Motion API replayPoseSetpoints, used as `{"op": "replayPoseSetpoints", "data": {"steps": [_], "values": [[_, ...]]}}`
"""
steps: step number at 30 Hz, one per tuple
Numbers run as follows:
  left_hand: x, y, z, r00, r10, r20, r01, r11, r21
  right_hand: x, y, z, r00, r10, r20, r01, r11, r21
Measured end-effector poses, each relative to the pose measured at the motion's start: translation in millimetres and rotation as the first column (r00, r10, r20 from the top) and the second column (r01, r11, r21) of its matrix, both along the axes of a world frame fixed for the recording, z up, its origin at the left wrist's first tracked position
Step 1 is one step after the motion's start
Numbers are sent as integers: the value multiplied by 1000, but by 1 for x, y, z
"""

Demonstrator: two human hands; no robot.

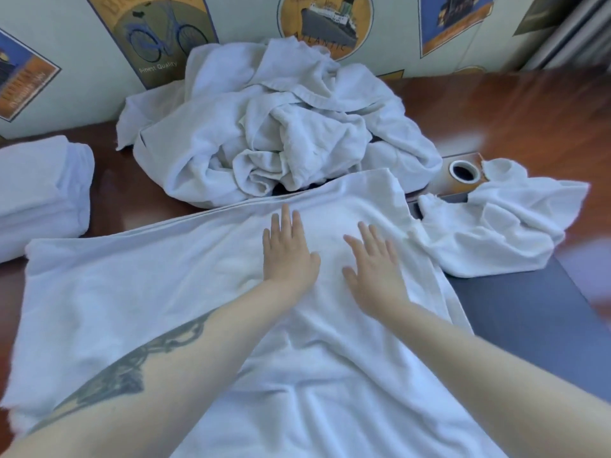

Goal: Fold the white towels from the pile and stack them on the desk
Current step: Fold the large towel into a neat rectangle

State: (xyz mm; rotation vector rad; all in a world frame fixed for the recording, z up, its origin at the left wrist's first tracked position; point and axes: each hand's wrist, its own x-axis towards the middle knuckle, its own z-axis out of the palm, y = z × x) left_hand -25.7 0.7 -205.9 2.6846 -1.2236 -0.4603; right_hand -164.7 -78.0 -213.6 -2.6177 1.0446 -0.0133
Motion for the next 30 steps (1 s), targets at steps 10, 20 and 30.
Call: {"op": "replayPoseSetpoints", "data": {"steps": [10, 20, 30], "values": [[-82, 49, -53, 977, -150, 151, 127, 981, 149, -83, 13, -50, 983, -125, -134, 113, 989, -91], [-55, 7, -20, 994, -97, -51, 107, 968, 229, -63, -25, -33, 978, -76, -195, 92, 993, 74], [-85, 275, -15, 905, 407, 126, -426, 870, 248, -80, 200, -34, 979, 201, -29, -195, 970, 141]]}}
